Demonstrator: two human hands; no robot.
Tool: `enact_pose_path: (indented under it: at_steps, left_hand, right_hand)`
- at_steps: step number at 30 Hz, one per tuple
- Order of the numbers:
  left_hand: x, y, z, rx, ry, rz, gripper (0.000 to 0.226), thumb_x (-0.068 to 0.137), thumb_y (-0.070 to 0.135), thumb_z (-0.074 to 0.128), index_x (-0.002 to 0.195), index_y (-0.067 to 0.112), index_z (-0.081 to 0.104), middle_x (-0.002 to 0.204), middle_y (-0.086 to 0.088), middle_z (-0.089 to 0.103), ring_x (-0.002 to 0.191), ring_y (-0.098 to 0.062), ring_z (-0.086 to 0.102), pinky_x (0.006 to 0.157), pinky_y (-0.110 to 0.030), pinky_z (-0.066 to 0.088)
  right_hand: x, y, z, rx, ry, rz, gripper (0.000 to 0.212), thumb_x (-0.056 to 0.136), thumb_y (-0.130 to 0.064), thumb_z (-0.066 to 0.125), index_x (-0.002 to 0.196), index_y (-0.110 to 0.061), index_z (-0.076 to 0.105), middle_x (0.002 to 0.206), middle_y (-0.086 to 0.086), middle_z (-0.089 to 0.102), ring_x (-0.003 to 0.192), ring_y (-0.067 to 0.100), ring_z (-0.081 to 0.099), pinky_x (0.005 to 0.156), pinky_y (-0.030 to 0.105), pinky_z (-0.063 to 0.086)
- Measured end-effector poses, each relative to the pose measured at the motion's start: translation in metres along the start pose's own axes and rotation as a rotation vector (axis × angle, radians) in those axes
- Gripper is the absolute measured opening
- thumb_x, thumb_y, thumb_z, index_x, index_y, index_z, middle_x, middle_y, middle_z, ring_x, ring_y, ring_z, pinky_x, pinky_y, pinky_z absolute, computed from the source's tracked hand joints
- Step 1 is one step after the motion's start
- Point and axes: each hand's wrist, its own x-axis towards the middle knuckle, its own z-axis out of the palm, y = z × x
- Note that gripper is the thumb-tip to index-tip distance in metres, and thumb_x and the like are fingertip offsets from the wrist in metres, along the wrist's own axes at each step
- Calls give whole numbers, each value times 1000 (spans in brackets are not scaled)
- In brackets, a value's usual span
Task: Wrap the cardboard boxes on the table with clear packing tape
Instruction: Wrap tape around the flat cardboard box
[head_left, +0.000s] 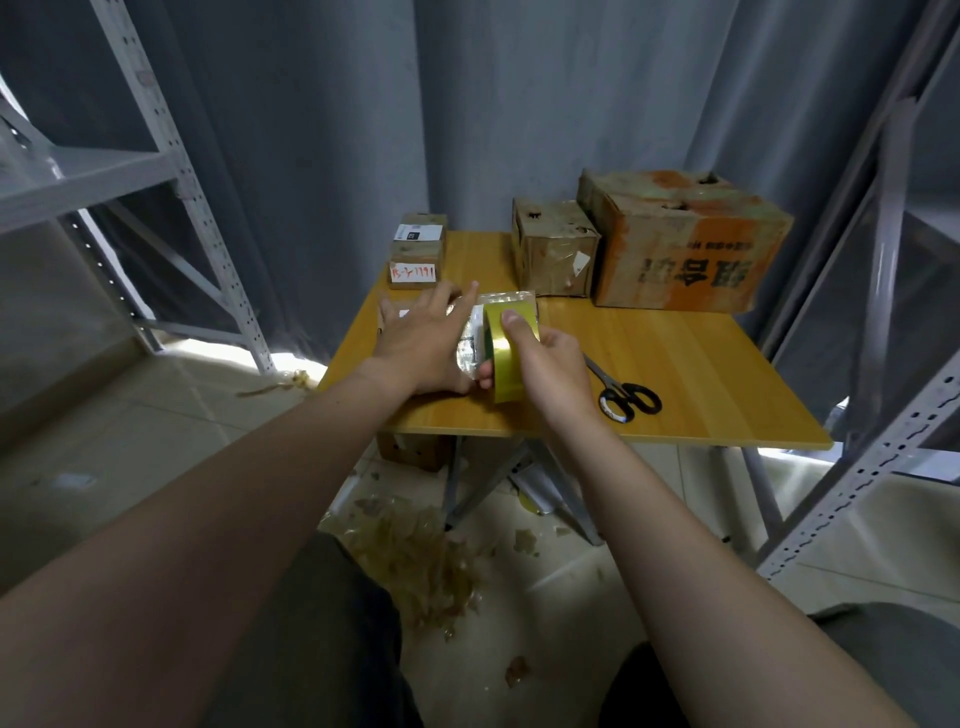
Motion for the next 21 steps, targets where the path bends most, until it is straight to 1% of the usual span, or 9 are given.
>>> enact_pose_path:
  at_steps: [4,6,8,10,12,13,16,17,21]
  left_hand:
    - [6,-5,-1,-24,-30,-1,123,60,72,78,160,26,24,148,-1,35,136,-27,42,106,-62,38]
    - [10,-5,-5,-29,-63,-7,122,59,72,80,159,28,26,147,0,35,134,-27,42,102,-59,42]
    - [12,-5,-8,-42,-92,-15,122,57,72,81,158,30,27,147,2,34,133,-27,41,100,-58,44]
    - [12,-6,-7,-55,-96,-26,122,57,73,81,159,31,28,147,3,33,133,-27,40,101,-58,43]
    - [12,-7,-6,-56,-100,-44,121,60,75,79,160,31,26,149,3,31,136,-27,38,102,-58,40]
    - [11,-6,-6,-57,-107,-53,121,61,74,79,160,31,25,151,3,30,138,-27,36,102,-59,39]
    - [10,-5,-7,-64,-124,-54,121,62,72,81,161,31,23,153,3,29,140,-26,34,103,-59,36]
    - [9,-5,-9,-71,-130,-50,121,62,71,81,161,31,24,153,3,29,141,-25,33,103,-58,36]
    - [2,-2,-13,-92,-162,-61,121,61,69,82,161,32,24,153,4,28,141,-26,32,101,-58,37]
  right_hand:
    - [8,2,0,-16,11,-40,28,104,-37,57,95,-15,72,70,3,77,63,13,74,67,24,58]
    - [9,3,0,9,28,-38,25,104,-31,57,92,-14,71,58,-9,71,54,0,67,55,11,48]
    - [9,2,0,32,74,-38,22,103,-28,59,88,-15,70,52,-14,66,47,-4,62,47,9,43]
    - [6,-1,2,35,113,-37,25,100,-30,62,83,-14,70,55,-9,69,51,2,67,55,16,53]
    - [2,3,7,60,123,2,27,97,-36,65,87,-12,72,65,6,75,63,22,75,72,39,64]
    - [-1,5,8,72,121,15,28,97,-39,65,92,-12,72,68,10,76,66,28,76,77,47,65]
    - [-8,11,7,73,105,39,39,97,-46,65,111,-10,69,71,11,77,72,28,77,87,53,62]
    - [-8,11,5,70,101,41,41,97,-47,65,112,-9,69,71,11,77,73,28,78,89,53,61]
    - [-15,6,4,65,115,40,35,96,-47,65,96,-12,71,74,14,77,77,34,77,87,53,61]
